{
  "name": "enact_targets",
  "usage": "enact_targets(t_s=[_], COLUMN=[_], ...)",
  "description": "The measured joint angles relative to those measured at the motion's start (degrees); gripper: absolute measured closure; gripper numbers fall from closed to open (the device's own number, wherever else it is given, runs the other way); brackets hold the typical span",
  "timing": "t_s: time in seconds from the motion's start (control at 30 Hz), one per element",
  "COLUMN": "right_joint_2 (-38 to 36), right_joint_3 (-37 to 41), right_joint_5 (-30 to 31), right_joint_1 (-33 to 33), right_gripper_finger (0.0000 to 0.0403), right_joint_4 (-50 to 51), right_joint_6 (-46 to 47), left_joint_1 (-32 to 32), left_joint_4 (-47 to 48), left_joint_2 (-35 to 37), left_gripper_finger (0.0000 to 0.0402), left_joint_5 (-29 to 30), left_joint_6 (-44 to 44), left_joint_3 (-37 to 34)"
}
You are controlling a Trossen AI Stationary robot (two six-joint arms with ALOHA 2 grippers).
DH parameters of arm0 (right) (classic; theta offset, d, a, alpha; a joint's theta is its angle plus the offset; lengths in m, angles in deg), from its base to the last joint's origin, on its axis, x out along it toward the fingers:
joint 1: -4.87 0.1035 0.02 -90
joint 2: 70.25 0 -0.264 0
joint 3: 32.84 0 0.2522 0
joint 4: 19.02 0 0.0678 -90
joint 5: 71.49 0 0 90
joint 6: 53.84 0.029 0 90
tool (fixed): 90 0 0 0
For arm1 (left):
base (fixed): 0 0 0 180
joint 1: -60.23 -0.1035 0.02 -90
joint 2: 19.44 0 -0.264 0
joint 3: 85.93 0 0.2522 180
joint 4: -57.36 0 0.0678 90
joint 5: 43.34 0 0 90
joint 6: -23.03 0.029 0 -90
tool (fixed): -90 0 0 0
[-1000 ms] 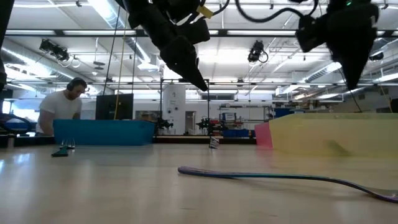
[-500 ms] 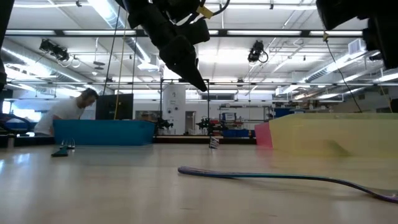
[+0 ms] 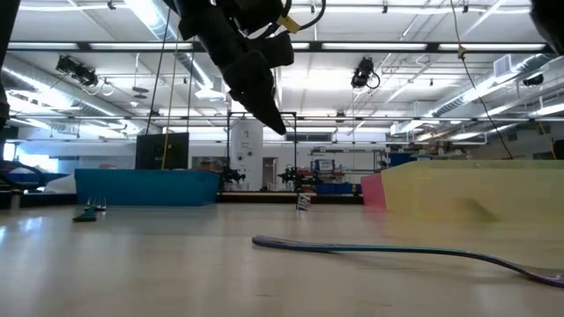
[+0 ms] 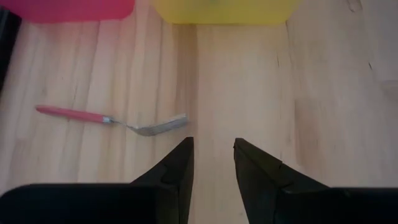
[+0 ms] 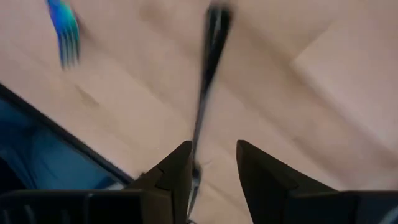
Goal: Sort silverware by color (type)
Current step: Put the right black fork into the red bin
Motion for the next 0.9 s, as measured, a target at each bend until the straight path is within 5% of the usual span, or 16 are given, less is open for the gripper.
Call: enact_targets(t_s=[0.2,0.5,0.9], right_joint_2=[8.4,13.3,13.5], right_joint_3=[0.0,0.0,0.1], right_joint_5=[-7.3,-10.3,-6.8], right_joint_1=[0.5,0.7,0.7], right_gripper_finger=[0.0269,0.0269,0.0269], right_joint_4=[-9.3,-13.9,-13.7], right_joint_6=[-0.4,1.0,2.6], left_joint_1=[3.1,8.5,10.0], left_joint_4=[0.4,0.4,0.4], left_joint_2=[0.0,0.0,0.0], left_gripper_finger=[0.0288,0.0288,0.0288], left_joint_5=[0.0,-0.1,0.0], left_joint_6=[-2.1,-2.4,-2.1], left_joint_3=[0.0,0.0,0.0])
